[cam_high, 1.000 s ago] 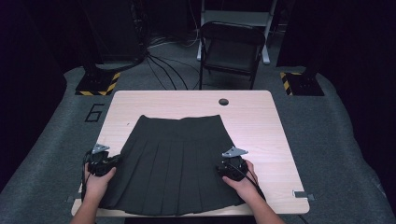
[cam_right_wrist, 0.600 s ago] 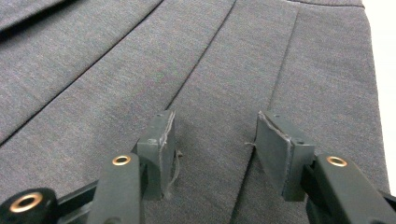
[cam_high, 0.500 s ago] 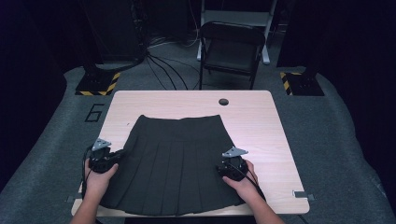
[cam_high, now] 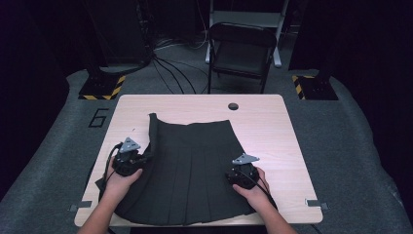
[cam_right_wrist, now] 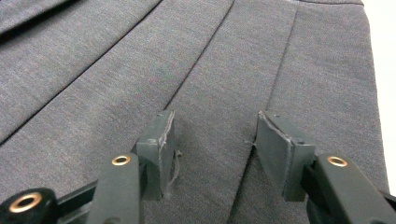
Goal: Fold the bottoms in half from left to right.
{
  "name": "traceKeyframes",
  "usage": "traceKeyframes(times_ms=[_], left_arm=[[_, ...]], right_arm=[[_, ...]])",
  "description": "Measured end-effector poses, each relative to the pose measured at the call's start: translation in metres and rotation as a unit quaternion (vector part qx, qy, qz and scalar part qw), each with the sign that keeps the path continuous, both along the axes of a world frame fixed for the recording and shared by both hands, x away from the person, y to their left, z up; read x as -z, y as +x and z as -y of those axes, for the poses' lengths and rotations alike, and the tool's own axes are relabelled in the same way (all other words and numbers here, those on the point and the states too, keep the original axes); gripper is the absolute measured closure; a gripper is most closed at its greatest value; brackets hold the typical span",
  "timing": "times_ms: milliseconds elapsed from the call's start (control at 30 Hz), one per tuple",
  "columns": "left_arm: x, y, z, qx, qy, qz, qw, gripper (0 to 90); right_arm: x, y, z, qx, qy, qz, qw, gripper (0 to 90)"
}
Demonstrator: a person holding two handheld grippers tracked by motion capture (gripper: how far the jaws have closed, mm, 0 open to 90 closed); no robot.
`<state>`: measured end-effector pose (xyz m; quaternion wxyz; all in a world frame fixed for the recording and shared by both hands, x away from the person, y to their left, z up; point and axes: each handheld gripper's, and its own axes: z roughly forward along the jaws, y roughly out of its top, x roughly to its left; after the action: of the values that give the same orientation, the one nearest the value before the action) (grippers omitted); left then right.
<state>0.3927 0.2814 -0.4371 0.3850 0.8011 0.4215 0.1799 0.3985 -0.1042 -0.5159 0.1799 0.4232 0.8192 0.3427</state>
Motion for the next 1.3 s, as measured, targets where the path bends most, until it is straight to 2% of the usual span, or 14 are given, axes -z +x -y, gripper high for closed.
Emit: traceKeyframes(times_ms=[133, 333, 367, 400, 500, 567, 733, 833, 1033, 1200, 1300], left_arm=[[0.000, 0.002, 0.015, 0.025, 0.011, -0.003, 0.9996, 84.2], [0.003, 0.002, 0.031, 0.036, -0.004, -0.008, 0.9993, 84.2], [0.004, 0.002, 0.033, 0.039, -0.006, -0.010, 0.9992, 84.1], [0.005, 0.002, 0.035, 0.039, -0.009, -0.012, 0.9991, 84.2], [0.009, 0.003, 0.040, 0.044, -0.014, -0.016, 0.9988, 84.1], [0.015, 0.004, 0.043, 0.047, -0.018, -0.025, 0.9984, 84.1], [0.034, 0.010, 0.049, 0.046, -0.033, -0.055, 0.9969, 84.1], [0.044, 0.013, 0.053, 0.047, -0.023, -0.062, 0.9967, 84.1], [0.057, 0.016, 0.062, 0.046, -0.019, -0.079, 0.9957, 84.0], [0.057, 0.014, 0.073, 0.054, -0.009, -0.078, 0.9955, 84.0], [0.049, 0.014, 0.077, 0.056, 0.001, -0.062, 0.9965, 84.1]], right_arm=[[0.000, 0.000, 0.000, 0.001, 0.001, -0.001, 1.0000, 47.4], [0.001, 0.000, 0.000, -0.001, 0.004, -0.002, 1.0000, 47.1], [0.000, -0.001, 0.000, 0.005, 0.007, -0.008, 0.9999, 47.1], [0.000, 0.001, 0.001, -0.001, 0.002, -0.001, 1.0000, 47.1], [0.000, 0.001, 0.001, -0.002, 0.002, -0.001, 1.0000, 47.1], [0.000, 0.000, 0.001, 0.003, 0.005, -0.006, 1.0000, 47.1], [0.001, 0.000, 0.001, 0.001, 0.004, 0.001, 1.0000, 47.0], [0.001, 0.001, 0.001, -0.001, 0.005, -0.002, 1.0000, 47.0], [0.001, 0.000, 0.002, -0.002, 0.006, -0.005, 1.0000, 46.8], [0.001, 0.001, 0.002, -0.002, 0.006, -0.005, 1.0000, 46.8], [0.001, 0.001, 0.002, -0.002, 0.006, -0.005, 1.0000, 46.8]])
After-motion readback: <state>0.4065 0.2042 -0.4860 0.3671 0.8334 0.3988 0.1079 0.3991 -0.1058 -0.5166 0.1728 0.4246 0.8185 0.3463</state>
